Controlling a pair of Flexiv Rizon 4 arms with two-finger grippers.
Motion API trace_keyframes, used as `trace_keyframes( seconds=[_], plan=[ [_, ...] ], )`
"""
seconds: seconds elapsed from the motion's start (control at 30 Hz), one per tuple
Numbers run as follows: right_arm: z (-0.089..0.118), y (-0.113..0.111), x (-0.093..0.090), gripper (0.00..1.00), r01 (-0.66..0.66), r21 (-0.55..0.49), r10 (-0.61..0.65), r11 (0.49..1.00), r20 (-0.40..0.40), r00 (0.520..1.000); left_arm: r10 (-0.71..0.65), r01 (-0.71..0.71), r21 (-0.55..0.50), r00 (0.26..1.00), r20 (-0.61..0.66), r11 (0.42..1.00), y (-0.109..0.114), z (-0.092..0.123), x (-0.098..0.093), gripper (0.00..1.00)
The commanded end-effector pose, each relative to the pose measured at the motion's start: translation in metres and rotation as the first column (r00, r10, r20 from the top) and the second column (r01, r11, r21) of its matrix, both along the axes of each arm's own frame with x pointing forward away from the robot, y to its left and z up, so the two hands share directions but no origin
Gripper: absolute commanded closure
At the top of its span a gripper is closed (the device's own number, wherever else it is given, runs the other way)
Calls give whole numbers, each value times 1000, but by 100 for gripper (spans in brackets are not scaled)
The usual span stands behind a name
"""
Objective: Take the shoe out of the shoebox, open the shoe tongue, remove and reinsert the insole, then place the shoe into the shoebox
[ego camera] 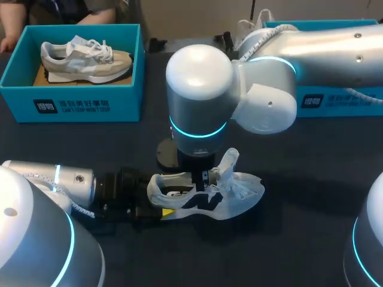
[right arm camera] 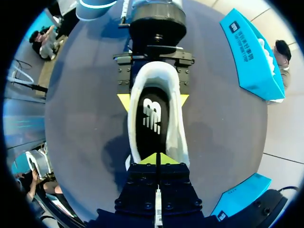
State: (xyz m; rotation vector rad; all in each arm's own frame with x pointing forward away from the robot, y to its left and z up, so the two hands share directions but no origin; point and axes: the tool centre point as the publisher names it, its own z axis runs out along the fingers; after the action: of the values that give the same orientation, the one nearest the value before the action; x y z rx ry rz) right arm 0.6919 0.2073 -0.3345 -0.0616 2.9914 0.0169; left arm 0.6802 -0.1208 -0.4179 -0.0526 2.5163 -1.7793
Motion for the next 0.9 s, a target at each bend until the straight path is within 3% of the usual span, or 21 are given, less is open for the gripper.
trace_keyframes(
  seconds=[0.03,0.33,0.6,0.77,0.8,0.87,0.9],
  plan=[
    [-13,2,6,100,-3,-13,2,1000,-42,999,-2,2,5,1000,-2,1000,0,-3,2,100],
    [-31,7,15,100,-54,14,55,998,-70,996,-2,2,5,1000,-2,1000,0,-3,2,100],
    [-48,4,0,100,-35,29,39,999,-114,993,-2,2,5,1000,-2,1000,0,-3,2,100],
    [-55,2,1,100,-16,29,19,999,-123,992,-2,2,5,1000,-2,1000,0,-3,2,100],
    [-55,2,3,94,-11,34,15,999,-114,993,-2,2,5,1000,-2,1000,0,-3,2,100],
    [-55,2,5,66,-9,35,13,999,-111,994,-2,2,5,1000,-2,1000,0,-3,2,100],
    [-56,2,7,64,-10,40,15,999,-107,994,-2,2,5,1000,-2,1000,0,-3,2,100]
  ],
)
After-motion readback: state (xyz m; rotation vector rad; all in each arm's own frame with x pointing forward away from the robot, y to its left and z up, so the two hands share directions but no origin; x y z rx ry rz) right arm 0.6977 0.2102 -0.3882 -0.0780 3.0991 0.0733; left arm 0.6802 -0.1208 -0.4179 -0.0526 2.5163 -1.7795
